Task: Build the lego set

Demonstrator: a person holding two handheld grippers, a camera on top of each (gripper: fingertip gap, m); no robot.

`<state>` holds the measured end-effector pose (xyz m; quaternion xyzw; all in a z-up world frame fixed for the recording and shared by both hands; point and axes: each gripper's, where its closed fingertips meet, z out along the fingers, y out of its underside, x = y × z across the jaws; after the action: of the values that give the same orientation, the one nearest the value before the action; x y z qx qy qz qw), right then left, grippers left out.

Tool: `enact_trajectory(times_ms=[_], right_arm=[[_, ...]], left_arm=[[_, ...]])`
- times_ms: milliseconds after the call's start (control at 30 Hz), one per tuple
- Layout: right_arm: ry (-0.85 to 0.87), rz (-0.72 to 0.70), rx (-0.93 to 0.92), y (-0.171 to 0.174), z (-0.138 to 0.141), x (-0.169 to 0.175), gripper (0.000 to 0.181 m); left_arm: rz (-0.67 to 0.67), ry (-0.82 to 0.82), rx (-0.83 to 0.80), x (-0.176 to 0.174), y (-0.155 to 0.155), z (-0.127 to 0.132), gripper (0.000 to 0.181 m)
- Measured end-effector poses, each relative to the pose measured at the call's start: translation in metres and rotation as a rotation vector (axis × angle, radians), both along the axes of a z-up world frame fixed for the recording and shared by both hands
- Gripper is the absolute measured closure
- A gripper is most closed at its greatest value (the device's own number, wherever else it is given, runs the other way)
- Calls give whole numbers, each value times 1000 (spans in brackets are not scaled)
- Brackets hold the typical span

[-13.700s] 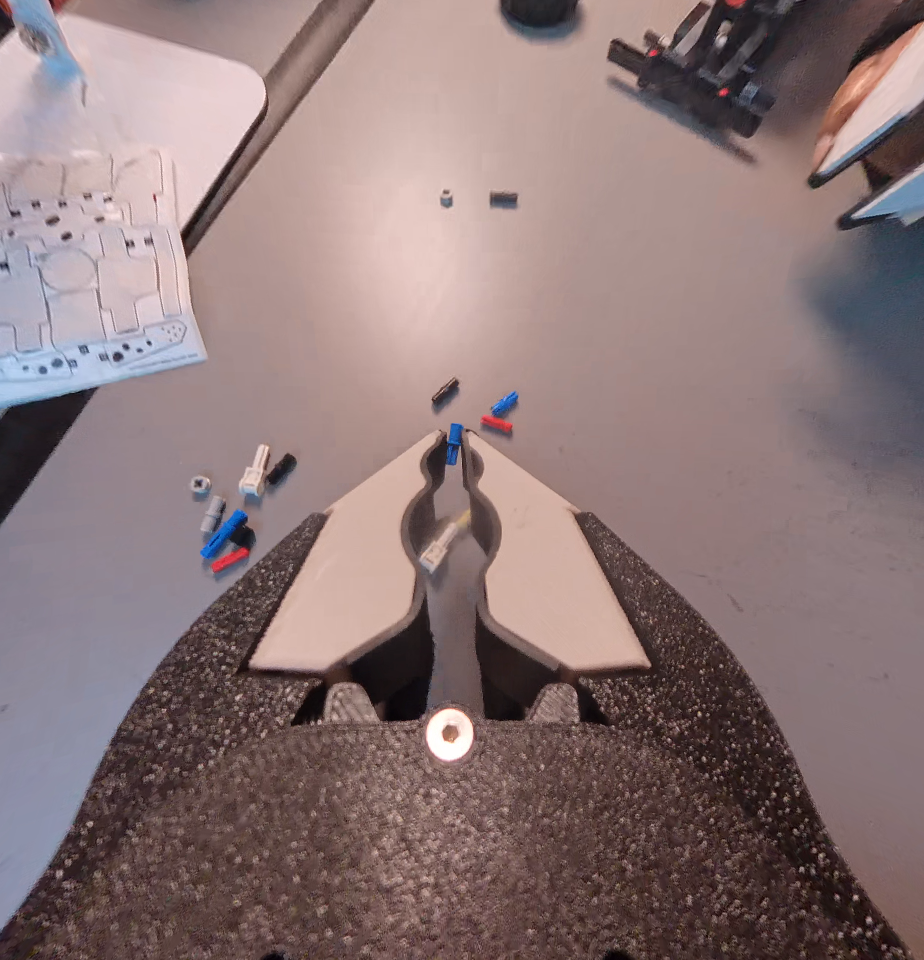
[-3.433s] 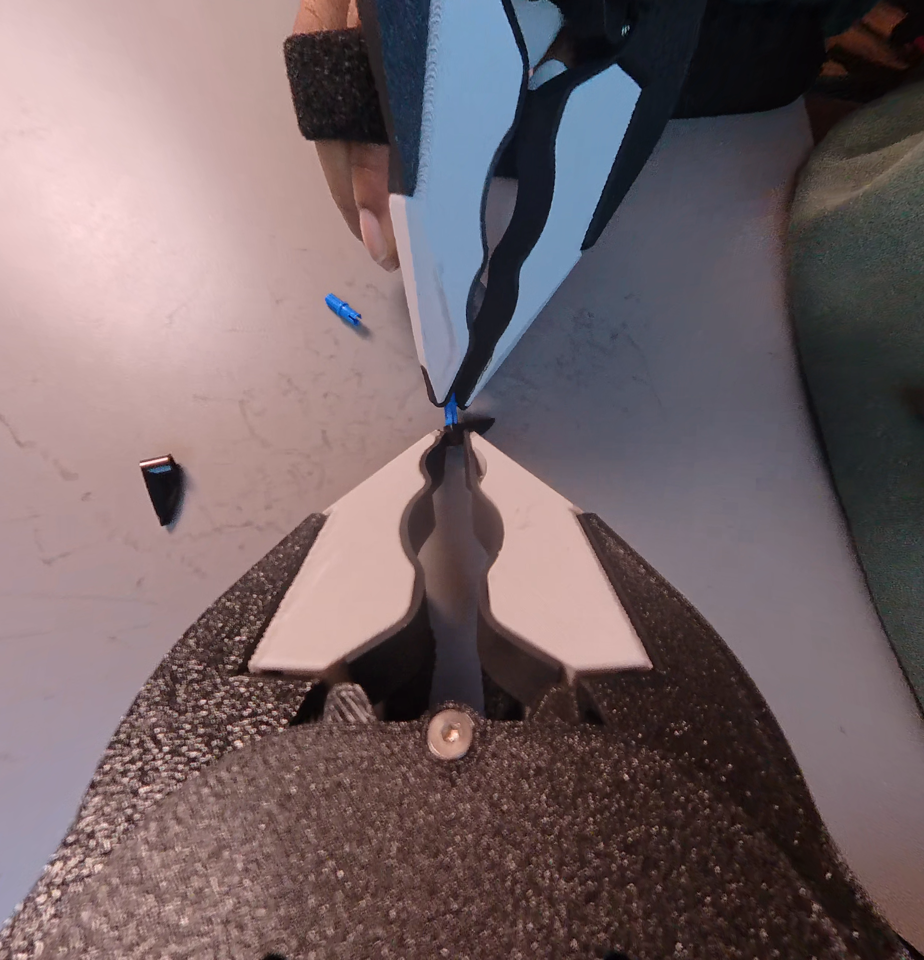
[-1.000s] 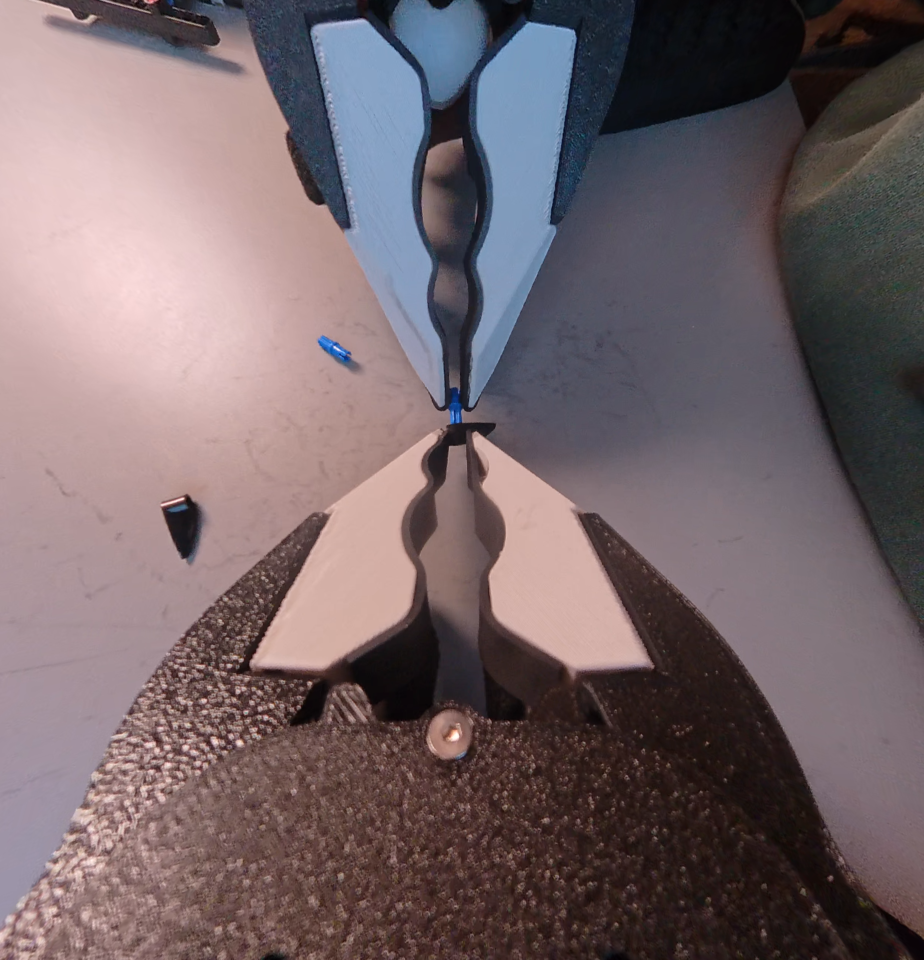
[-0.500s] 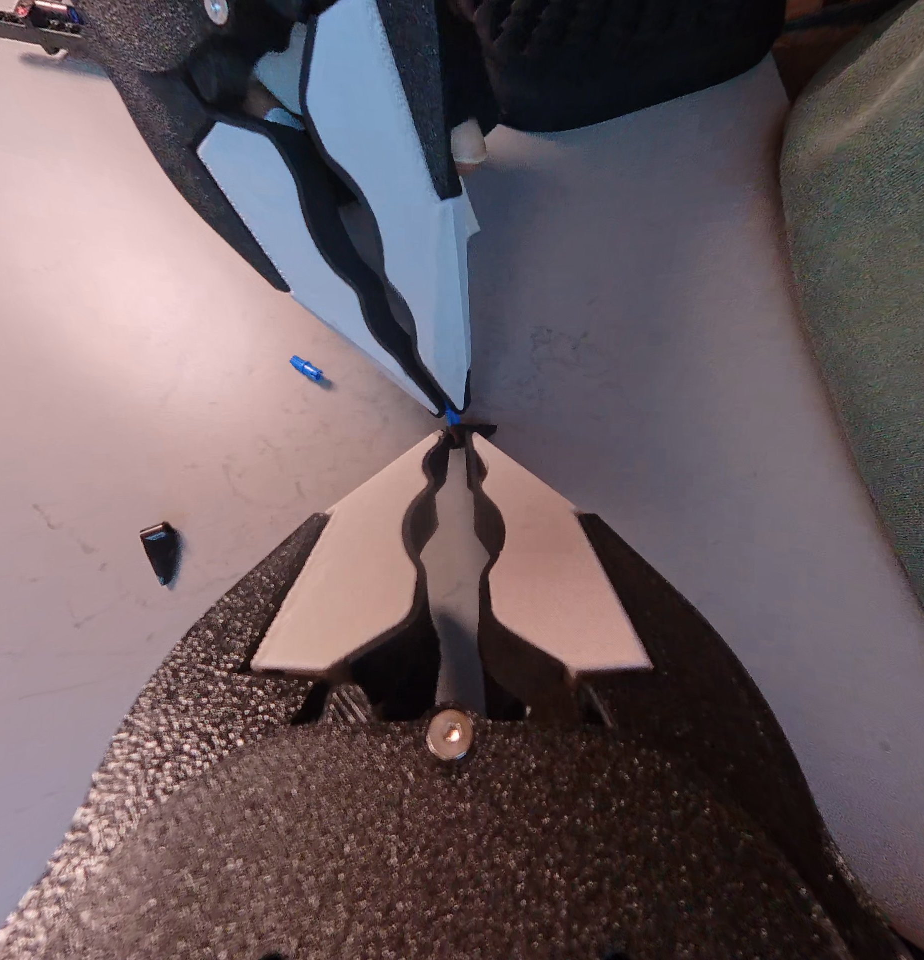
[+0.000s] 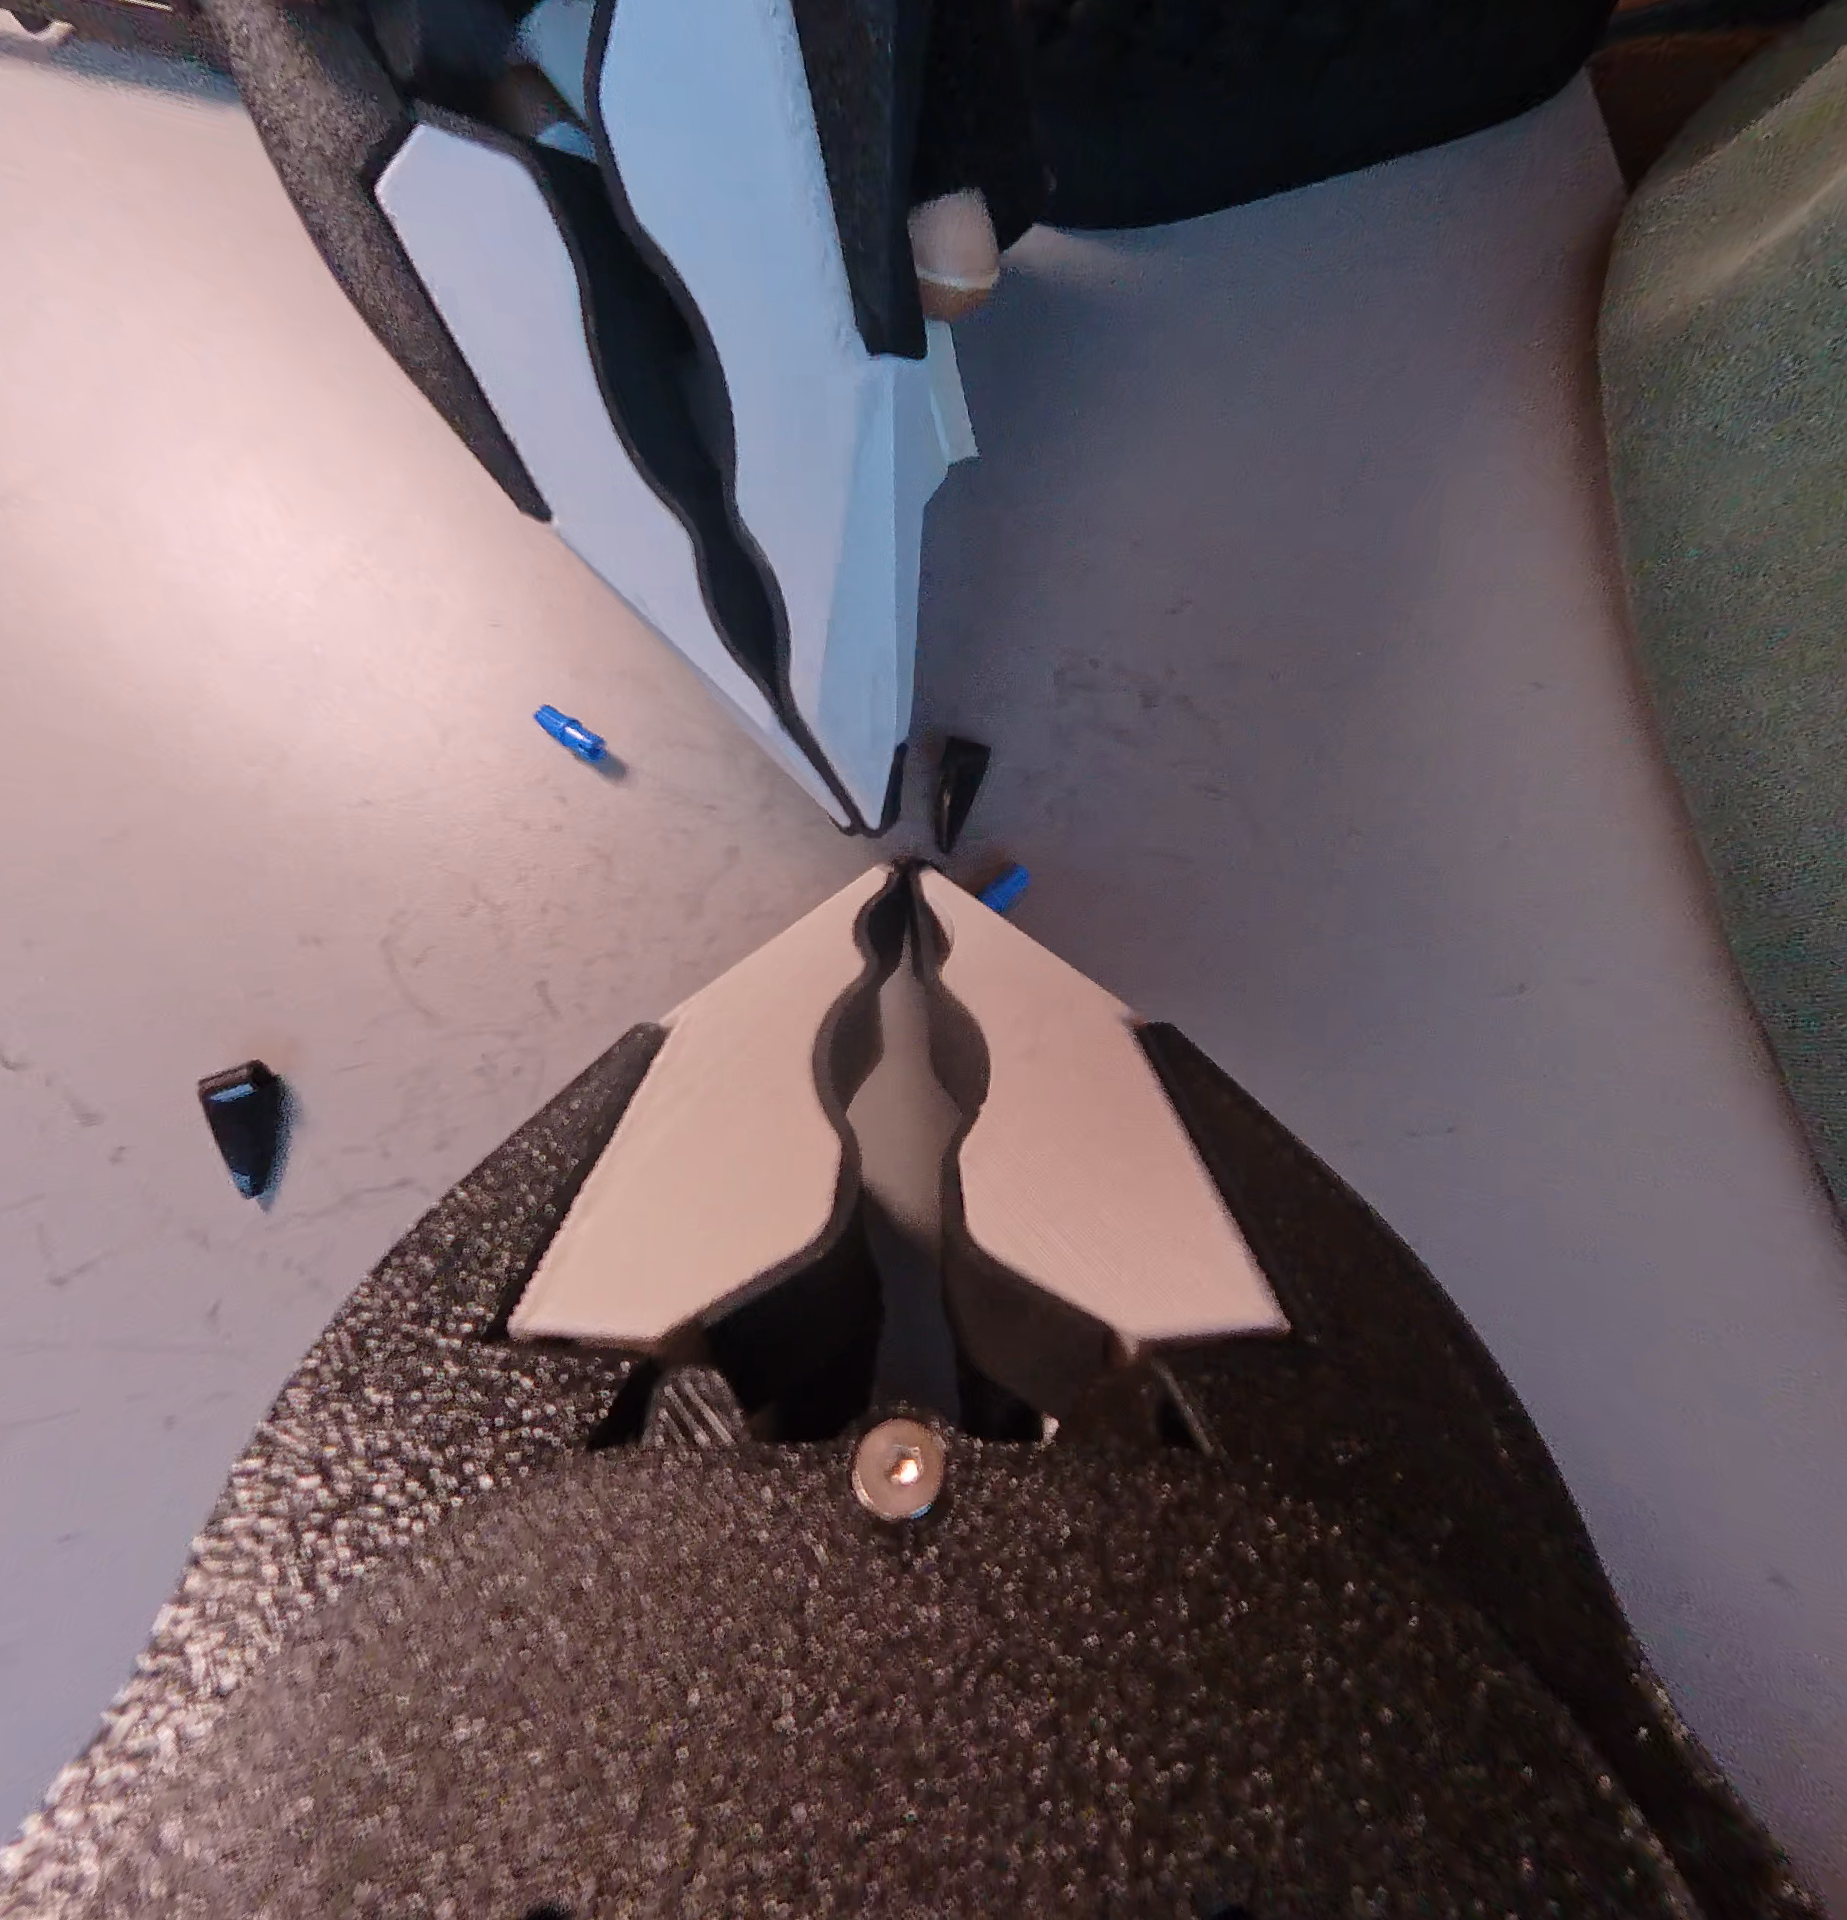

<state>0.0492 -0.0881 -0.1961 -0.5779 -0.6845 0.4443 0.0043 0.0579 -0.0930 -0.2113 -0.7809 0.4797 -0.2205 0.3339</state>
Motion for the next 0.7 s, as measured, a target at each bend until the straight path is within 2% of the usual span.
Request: enact_trajectory(times_ms=[167, 367, 500, 700], right_arm=[[146, -14, 112, 13, 18, 9, 180], [161, 65, 367, 4, -3, 35, 167], [136, 116, 495, -3, -16, 32, 164], [159, 237, 606, 5, -15, 12, 169]], left_arm=[[16, -49, -12, -8, 0, 7, 175], [17, -91, -16, -11, -1, 15, 170], [-11, -52, -16, -1, -4, 6, 166], [-33, -29, -38, 0, -10, 3, 171]])
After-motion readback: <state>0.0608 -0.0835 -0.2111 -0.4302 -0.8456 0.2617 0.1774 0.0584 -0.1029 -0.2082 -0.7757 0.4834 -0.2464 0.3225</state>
